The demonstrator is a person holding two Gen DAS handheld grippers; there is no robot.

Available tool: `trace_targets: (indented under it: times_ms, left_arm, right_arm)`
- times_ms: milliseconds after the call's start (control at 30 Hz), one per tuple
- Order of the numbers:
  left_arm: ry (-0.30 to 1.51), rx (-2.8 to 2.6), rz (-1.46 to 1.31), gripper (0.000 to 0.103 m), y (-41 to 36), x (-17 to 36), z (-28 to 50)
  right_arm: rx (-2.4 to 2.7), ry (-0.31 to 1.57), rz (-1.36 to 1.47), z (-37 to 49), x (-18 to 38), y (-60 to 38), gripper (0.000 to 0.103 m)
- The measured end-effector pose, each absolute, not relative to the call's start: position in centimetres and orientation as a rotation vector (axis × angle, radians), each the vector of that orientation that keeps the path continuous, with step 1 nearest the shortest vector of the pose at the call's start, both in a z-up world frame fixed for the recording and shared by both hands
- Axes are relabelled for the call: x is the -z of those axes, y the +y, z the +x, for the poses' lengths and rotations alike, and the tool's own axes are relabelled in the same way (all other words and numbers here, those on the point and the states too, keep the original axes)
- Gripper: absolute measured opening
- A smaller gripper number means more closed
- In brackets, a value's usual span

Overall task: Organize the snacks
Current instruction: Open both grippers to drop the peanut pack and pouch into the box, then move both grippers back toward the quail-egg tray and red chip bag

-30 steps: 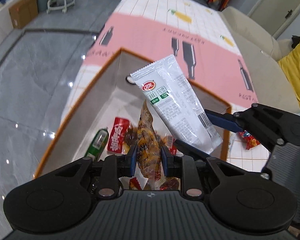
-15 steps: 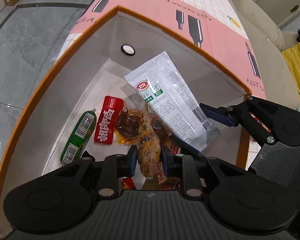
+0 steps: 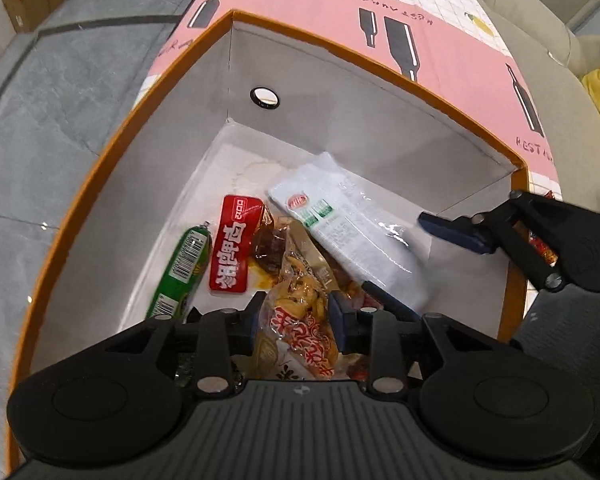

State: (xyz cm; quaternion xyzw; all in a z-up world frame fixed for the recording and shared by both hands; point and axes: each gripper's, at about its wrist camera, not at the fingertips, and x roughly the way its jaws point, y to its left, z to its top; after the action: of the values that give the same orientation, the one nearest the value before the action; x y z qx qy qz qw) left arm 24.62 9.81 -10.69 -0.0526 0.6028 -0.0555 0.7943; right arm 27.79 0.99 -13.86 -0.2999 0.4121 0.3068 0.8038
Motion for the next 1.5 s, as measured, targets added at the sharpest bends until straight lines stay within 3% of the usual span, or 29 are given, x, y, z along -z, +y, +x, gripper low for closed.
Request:
trace_targets:
  times_ms: [100,167,233,767,967,1133,1267,1500]
  left_arm:
    - [1.268,0.097,-0.087,0.052,9.6,10.0,24.3]
    - [1.245,0.089,-0.056,0.065,9.4,9.4,24.0]
    - [1.215,0.083,-0.019,0.068,9.1,8.5,23.5]
    - [0.804,0.152,0.214,0.071,2.1,1.0,17.0]
    - [0.741,0.206,0.17,0.071,-1.1,0.5,15.1]
    - [0.734,0.268,0.193,0.072,-4.7,2.7,13.6]
    - [0.786,0.34,0.191,0.08,-7.3,5.2,13.7]
    - [0.833,0.383,0.311,0.08,-10.8,9.8,15.7]
  right_arm:
    - [-0.646,0.865,-0.636,27.5,13.3,0.7,0.056]
    - [-0.645,0.847,-0.616,27.1,12.7,0.3,0.063]
    - [-0.649,0.825,-0.584,26.0,11.9,-0.3,0.066]
    - [-0.555,0.513,-0.258,18.5,5.1,-9.9,0.082]
    - [-0.48,0.472,-0.249,15.0,5.9,-13.6,0.082]
    - [-0.399,0.552,-0.221,13.9,9.2,-16.6,0.083]
    - [-0.312,0.628,-0.175,14.1,12.4,-19.0,0.083]
    - [-0.208,0.723,-0.095,16.0,15.1,-20.9,0.061]
